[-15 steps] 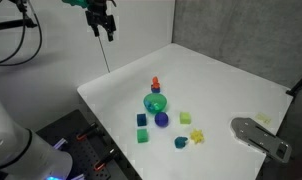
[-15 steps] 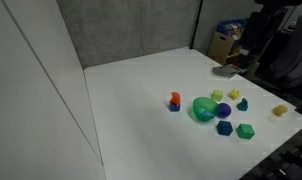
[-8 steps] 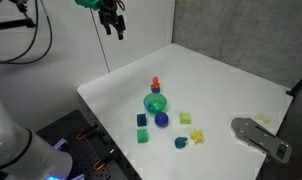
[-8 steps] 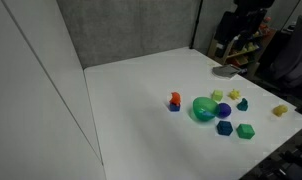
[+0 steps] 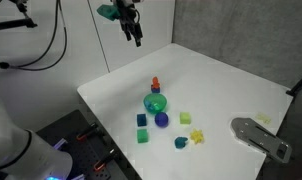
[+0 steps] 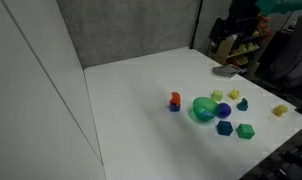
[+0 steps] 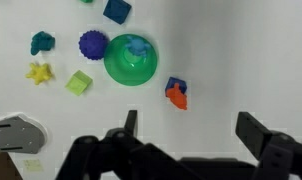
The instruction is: Pick up the green toy and put it in the in the green bowl
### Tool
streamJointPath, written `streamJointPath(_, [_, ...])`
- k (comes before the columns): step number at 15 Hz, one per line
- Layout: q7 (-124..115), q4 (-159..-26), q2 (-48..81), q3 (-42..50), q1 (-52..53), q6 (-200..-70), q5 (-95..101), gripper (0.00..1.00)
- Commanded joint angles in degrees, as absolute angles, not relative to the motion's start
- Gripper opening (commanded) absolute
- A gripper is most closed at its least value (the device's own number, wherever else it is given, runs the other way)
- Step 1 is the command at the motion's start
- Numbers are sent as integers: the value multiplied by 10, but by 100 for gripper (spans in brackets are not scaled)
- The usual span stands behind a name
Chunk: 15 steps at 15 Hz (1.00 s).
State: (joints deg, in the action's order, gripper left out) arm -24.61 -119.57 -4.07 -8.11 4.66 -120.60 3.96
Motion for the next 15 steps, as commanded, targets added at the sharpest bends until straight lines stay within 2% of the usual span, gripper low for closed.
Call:
streamJointPath(1, [-280,-1223,-36,-58,30,-1245,46,100])
streamJointPath(7, [-298,-1272,-4,-9,-6,-1319,33,100])
streamJointPath(15, [-300,-1234,82,57,-45,-1301,27,100])
